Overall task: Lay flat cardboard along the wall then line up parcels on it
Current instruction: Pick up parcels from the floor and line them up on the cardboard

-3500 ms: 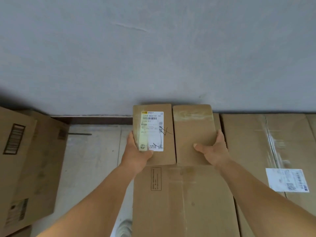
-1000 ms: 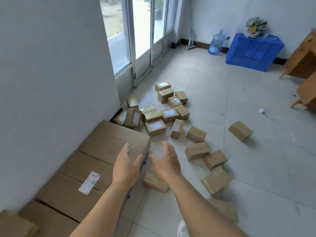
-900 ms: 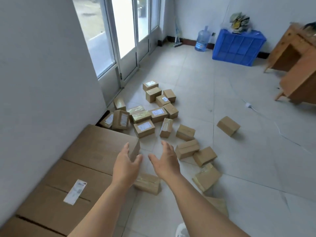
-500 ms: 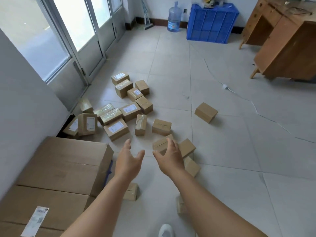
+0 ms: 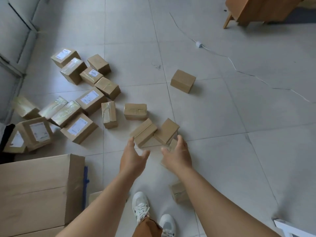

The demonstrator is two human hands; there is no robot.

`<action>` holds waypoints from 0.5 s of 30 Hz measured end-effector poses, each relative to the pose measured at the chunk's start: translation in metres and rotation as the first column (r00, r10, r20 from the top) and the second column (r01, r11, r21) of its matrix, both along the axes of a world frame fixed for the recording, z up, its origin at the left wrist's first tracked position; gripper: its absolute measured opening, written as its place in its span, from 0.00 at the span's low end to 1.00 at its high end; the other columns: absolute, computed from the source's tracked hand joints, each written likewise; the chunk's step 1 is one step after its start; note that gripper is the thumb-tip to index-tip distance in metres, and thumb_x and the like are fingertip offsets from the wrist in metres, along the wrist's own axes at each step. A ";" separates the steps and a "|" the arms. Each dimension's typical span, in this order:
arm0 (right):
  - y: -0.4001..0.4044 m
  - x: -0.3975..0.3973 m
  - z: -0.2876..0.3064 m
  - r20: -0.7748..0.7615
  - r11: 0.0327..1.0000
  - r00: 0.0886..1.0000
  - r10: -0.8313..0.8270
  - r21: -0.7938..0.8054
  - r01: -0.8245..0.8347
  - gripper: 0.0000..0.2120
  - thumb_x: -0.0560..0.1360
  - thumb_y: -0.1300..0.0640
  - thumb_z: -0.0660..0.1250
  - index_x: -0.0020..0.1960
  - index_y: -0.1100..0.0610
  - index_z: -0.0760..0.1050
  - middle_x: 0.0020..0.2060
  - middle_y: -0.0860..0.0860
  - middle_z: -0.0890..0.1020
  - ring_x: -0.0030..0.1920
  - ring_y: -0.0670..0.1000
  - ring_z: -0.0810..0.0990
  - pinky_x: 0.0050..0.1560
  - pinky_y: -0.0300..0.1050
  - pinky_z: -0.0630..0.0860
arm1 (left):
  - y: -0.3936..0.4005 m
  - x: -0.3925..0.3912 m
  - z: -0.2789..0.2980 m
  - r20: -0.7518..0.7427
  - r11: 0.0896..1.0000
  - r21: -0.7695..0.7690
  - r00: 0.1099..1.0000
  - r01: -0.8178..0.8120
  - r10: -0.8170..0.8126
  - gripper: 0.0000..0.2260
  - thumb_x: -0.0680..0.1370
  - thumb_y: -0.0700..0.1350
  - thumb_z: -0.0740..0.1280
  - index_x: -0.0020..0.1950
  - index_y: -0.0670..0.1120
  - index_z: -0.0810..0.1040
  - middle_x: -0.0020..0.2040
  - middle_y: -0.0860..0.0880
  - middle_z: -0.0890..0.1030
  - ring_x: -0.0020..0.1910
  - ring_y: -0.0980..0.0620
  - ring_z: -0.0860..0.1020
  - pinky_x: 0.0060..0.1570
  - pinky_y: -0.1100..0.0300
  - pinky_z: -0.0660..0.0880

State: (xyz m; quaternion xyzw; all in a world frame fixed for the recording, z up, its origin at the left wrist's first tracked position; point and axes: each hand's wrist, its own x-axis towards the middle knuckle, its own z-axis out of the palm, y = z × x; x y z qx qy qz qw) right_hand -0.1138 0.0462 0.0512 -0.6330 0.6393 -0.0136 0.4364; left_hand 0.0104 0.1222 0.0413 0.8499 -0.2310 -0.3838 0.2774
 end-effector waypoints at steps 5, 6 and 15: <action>-0.026 -0.015 -0.073 -0.092 0.993 0.990 -0.104 0.041 0.108 0.39 0.76 0.48 0.66 0.78 0.56 0.47 0.75 0.54 0.59 0.71 0.55 0.66 0.66 0.47 0.66 | -0.039 -0.002 -0.071 0.015 0.986 0.048 0.987 0.160 -0.161 0.37 0.76 0.51 0.69 0.78 0.50 0.51 0.76 0.48 0.61 0.74 0.49 0.62 0.69 0.53 0.62; -0.030 -0.018 -0.090 -0.103 0.992 0.988 -0.111 0.051 0.117 0.40 0.76 0.48 0.66 0.78 0.56 0.47 0.75 0.55 0.59 0.72 0.56 0.65 0.66 0.47 0.66 | -0.045 -0.001 -0.088 0.028 0.981 0.065 0.982 0.185 -0.187 0.38 0.76 0.51 0.69 0.78 0.50 0.50 0.76 0.49 0.60 0.74 0.49 0.61 0.69 0.53 0.62; -0.059 -0.018 -0.268 -0.249 0.970 0.968 -0.034 0.226 0.092 0.45 0.75 0.45 0.67 0.78 0.59 0.42 0.75 0.58 0.58 0.71 0.60 0.64 0.67 0.51 0.64 | -0.083 0.019 -0.261 0.108 0.938 0.282 0.964 0.203 -0.242 0.40 0.75 0.54 0.69 0.78 0.48 0.49 0.77 0.50 0.56 0.75 0.48 0.58 0.70 0.50 0.61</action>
